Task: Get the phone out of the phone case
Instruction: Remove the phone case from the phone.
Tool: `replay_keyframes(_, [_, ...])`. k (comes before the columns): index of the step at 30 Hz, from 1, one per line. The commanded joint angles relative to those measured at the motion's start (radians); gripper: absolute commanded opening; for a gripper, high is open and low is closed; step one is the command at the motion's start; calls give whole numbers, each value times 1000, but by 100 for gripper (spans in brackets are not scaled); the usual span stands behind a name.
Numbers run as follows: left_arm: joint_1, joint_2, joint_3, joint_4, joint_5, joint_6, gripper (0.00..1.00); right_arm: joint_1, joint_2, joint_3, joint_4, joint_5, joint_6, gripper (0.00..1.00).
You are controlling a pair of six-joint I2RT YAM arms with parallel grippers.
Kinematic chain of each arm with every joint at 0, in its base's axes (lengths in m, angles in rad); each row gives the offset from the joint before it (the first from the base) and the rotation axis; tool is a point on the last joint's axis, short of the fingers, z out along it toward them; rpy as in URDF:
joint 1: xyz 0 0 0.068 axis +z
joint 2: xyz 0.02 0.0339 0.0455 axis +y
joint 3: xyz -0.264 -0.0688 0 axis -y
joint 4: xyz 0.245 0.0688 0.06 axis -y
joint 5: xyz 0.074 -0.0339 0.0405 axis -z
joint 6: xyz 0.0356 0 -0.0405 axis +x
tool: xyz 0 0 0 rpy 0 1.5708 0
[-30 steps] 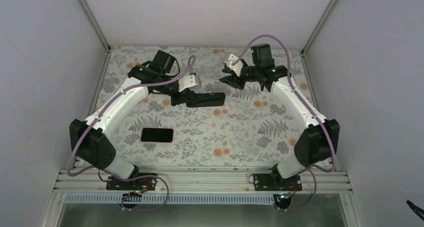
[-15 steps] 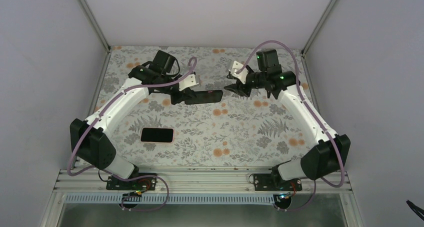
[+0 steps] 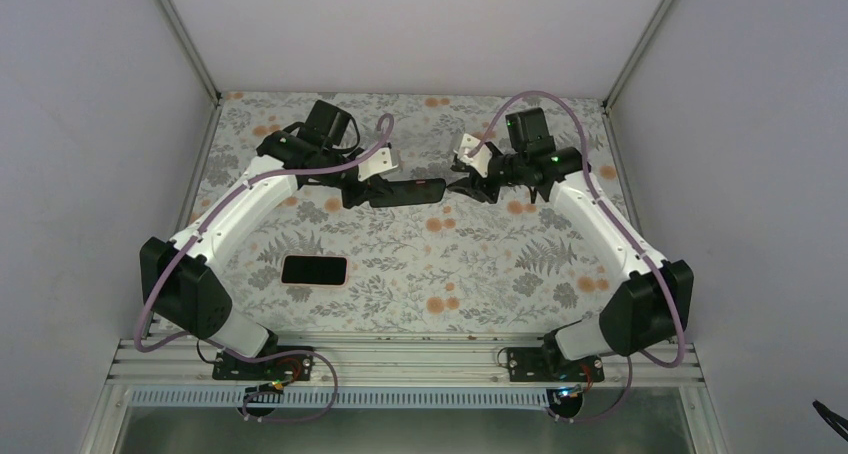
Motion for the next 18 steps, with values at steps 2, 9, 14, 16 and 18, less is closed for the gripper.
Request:
replay_keyframes(2, [-1,-22,14,35,51,0,2,8,30,26,33,-32,15,45])
replay_keyframes(9, [-1,-15,18,20,69,10,2,8,43,39,61,-26,29,45])
replay_keyframes(14, [-2,-10,17,16,78,14,2,8,64,85,44,-37,32,45])
replay_keyframes(16, [-4,-10,15,16,79,14,2,8,75,102,34,-40,29,45])
replay_keyframes(18, [-5,-10,11,15,81,15,2,8,83,116,28,-45,29,45])
